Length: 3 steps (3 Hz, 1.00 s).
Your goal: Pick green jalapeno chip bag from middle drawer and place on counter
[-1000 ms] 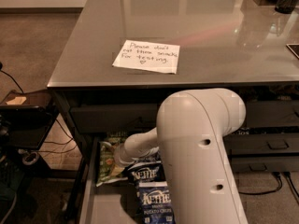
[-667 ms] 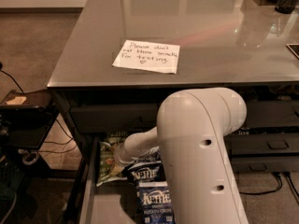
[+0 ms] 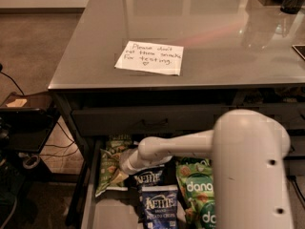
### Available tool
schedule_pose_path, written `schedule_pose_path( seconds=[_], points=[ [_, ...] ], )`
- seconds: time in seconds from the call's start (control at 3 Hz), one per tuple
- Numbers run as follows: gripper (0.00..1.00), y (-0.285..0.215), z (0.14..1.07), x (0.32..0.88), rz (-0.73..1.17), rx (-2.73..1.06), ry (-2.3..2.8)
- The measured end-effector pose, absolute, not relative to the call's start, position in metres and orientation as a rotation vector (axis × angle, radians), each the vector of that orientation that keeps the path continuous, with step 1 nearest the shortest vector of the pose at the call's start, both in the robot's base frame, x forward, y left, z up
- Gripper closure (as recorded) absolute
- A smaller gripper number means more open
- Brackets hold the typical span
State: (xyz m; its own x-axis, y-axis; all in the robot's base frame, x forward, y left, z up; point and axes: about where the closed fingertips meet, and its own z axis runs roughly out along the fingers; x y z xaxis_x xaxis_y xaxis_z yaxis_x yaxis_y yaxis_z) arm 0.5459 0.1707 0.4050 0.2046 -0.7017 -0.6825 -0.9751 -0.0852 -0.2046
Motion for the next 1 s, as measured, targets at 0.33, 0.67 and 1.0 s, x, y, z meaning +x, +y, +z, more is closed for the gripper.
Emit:
schedule_pose_path(
  seconds=[0.33,0.67,1.0],
  points=[
    [1.00,0.168,0.456,0.515,0.703,-1.731,1.515],
    [1.00,0.146,0.512,0.492,0.749,-1.617,1.501],
    [1.00,0.106,0.559,0.477,0.730,-1.529,1.512]
  ],
)
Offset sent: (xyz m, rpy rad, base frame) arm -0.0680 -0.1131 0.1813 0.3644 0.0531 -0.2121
